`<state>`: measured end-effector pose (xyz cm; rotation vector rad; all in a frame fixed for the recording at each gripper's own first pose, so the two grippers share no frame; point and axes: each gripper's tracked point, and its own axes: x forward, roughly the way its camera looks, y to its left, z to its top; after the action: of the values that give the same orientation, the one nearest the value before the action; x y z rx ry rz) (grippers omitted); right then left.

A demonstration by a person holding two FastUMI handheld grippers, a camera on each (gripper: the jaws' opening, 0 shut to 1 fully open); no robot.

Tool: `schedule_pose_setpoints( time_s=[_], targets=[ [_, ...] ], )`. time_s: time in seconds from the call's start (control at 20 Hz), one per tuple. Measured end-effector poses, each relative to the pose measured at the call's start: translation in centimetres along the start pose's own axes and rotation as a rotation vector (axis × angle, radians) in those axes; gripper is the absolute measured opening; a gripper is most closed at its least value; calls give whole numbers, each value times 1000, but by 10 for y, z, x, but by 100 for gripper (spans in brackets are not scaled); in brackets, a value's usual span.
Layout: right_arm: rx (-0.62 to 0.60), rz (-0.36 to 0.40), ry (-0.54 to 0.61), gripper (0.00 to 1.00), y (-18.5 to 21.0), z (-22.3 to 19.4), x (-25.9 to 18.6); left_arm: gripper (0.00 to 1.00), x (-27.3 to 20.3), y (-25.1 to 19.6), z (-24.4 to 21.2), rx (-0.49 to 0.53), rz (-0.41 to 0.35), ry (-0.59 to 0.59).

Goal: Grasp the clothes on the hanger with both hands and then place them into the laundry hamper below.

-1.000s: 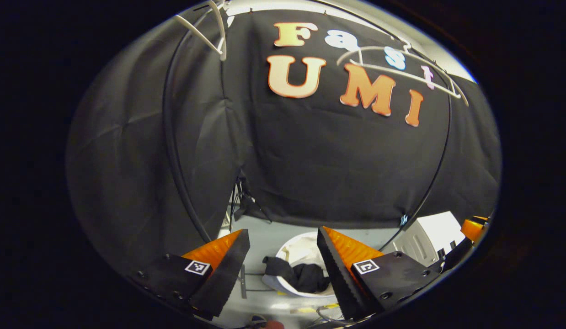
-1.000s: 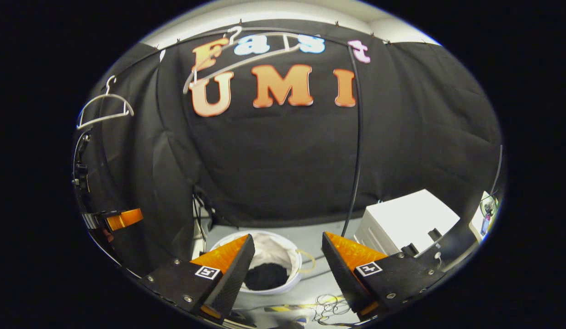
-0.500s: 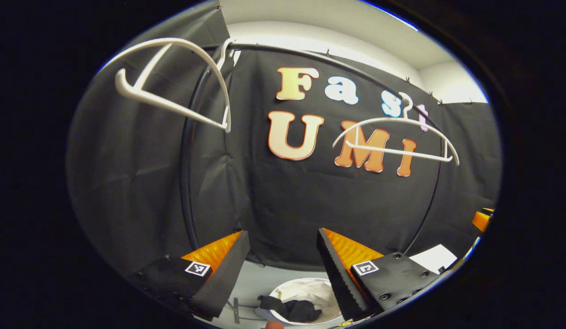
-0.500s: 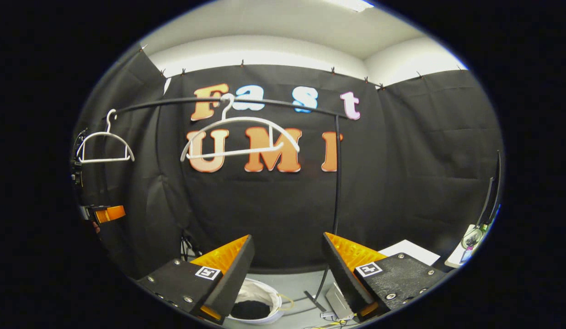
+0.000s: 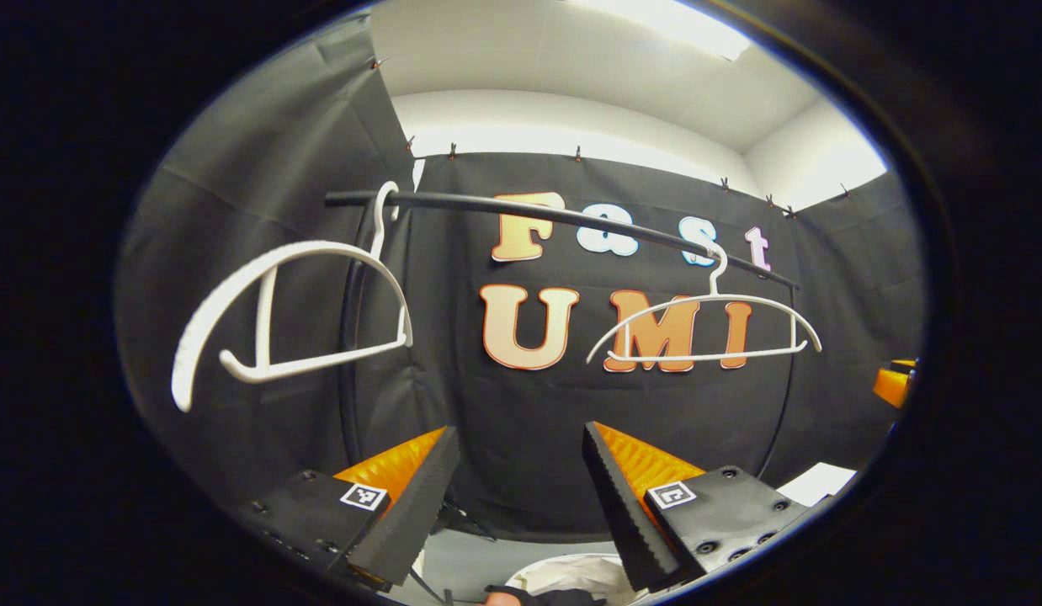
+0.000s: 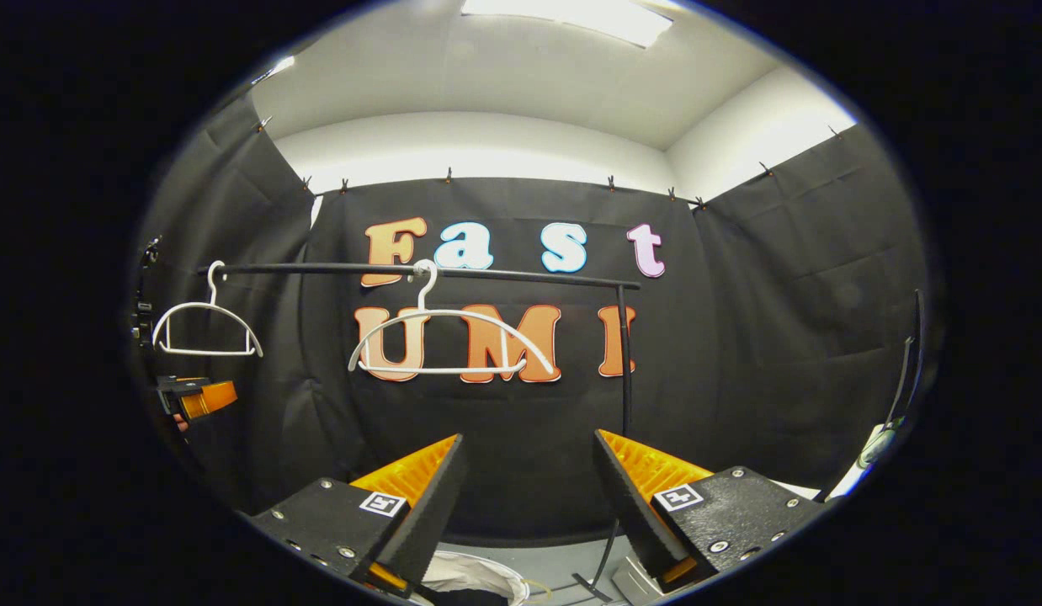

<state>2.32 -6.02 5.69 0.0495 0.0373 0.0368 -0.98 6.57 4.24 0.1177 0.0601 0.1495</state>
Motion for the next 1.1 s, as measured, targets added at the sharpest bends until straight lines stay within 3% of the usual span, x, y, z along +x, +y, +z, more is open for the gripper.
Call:
schedule_pose_setpoints(
  time_s=[0.55,0.6,1.1],
  targets=[
    [-9,-43,-22,92,-12,3,5,99,10,-37,-4,-82,-94,-19],
    [-14,-48,-17,92,-14,2,4,94,11,-39,-6,-87,-98,-14],
    [3,-43,2,92,-9,-8,6,97,10,-37,-6,-62,-91,-12]
  ],
)
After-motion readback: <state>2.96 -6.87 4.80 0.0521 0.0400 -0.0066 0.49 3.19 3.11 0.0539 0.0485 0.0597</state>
